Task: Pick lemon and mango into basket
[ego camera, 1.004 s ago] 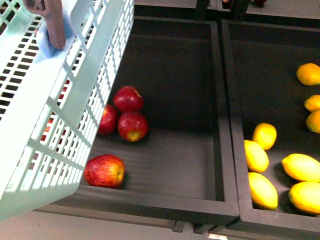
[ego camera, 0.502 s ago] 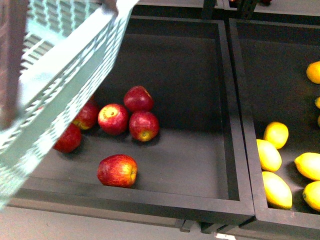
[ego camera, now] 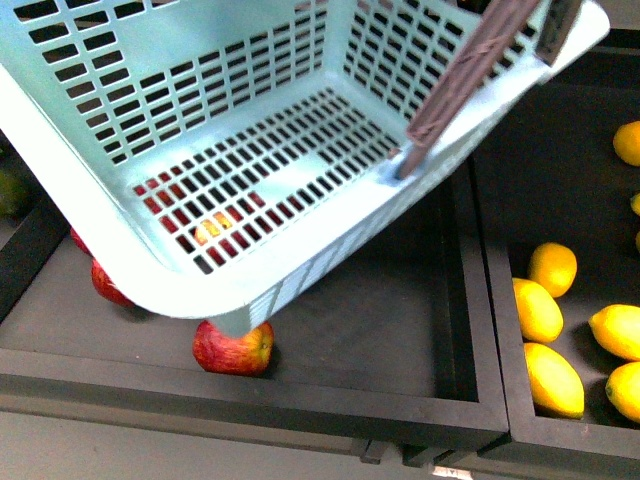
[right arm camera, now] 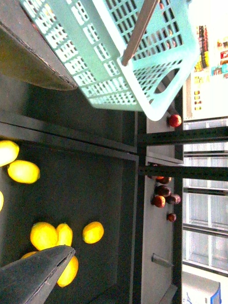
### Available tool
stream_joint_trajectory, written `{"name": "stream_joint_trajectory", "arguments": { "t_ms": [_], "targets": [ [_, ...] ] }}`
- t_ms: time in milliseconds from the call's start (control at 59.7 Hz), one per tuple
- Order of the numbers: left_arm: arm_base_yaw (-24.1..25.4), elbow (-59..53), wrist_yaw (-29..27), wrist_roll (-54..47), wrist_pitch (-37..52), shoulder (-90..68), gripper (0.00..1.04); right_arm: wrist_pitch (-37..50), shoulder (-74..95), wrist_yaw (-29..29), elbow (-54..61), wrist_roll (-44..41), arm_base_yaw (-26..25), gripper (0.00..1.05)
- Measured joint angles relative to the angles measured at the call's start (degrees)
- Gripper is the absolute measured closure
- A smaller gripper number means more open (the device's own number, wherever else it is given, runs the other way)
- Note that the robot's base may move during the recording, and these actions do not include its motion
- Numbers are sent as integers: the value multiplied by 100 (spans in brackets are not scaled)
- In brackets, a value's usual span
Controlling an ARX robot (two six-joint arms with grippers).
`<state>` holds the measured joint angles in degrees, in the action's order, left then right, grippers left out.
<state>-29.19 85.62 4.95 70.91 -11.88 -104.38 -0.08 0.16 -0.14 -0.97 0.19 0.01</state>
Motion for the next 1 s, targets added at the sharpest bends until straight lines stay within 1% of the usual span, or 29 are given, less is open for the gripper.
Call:
{"name": "stream_joint_trajectory", "arguments": {
  "t_ms": [151,368,552,1004],
  "targets": [
    [-350,446,251,20,-9,-361,101,0,0,0,0,0,0,9],
    [-645,1051,380,-136,-201,-599,101,0,0,0,0,-2,0,9],
    [-1003,1510,542,-225,-463,-717,101,0,0,0,0,-2,0,9],
    [-988,1517,514,-256,-476,-752,101,0,0,0,0,0,0,9]
  ]
}}
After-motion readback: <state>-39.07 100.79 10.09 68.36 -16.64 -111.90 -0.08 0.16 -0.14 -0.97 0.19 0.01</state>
